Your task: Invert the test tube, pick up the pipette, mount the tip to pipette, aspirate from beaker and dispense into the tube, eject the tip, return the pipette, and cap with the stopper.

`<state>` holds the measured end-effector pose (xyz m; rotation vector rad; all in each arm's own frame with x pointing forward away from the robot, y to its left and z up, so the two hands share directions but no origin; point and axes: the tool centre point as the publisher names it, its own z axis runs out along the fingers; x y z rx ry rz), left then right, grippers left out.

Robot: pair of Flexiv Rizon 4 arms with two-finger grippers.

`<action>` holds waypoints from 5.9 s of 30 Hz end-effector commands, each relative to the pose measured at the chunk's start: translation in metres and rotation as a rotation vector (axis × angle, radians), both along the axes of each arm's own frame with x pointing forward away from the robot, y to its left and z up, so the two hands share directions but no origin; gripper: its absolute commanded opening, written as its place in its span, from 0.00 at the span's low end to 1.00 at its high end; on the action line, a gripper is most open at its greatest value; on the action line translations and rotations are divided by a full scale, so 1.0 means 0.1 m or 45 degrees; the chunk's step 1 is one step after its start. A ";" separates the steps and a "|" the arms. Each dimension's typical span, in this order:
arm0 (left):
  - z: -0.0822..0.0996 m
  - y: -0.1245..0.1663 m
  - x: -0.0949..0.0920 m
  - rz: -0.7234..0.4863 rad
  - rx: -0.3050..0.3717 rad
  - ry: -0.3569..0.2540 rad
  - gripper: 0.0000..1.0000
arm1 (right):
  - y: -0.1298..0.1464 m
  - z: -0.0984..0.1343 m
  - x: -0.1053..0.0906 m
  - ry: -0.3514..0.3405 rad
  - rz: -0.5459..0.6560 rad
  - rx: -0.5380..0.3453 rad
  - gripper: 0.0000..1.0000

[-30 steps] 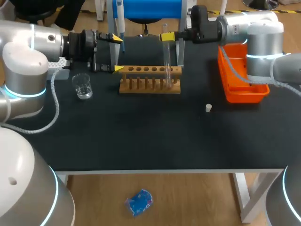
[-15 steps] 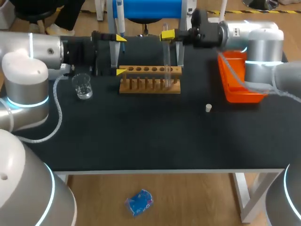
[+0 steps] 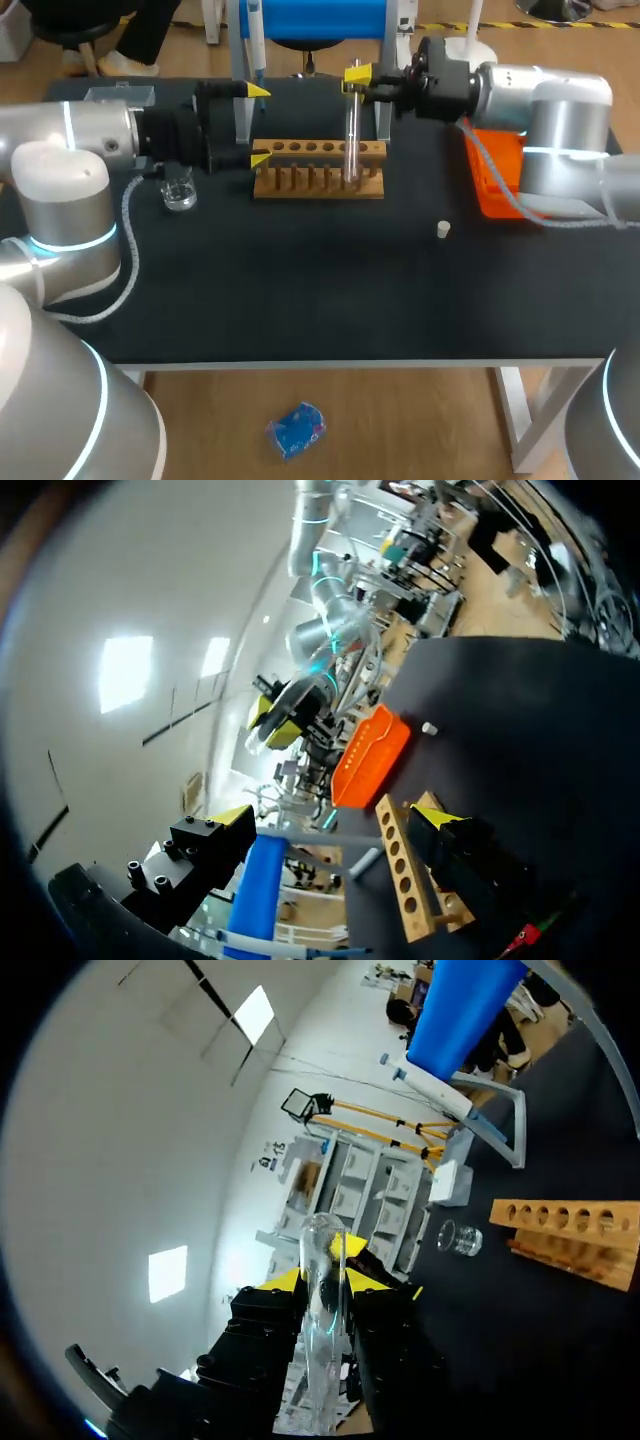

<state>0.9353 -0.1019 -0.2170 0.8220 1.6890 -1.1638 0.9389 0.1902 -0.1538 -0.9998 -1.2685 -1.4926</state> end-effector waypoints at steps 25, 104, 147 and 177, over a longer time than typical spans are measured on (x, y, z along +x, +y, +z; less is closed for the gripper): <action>0.10 -0.16 -0.31 -0.048 0.130 -0.648 1.00 | -0.03 -0.36 -0.05 0.337 0.003 -0.087 0.00; 0.07 -1.09 -0.60 -0.374 -0.019 -0.535 0.00 | 0.35 -0.51 0.20 0.298 0.091 -0.065 0.00; 0.09 -0.71 -0.33 -0.454 -0.141 0.219 0.00 | -0.31 -0.14 0.15 -0.684 0.083 -0.194 1.00; 0.30 -0.83 -0.05 -0.061 -0.157 1.162 0.00 | -1.09 -0.65 -0.04 -1.748 0.443 -1.124 1.00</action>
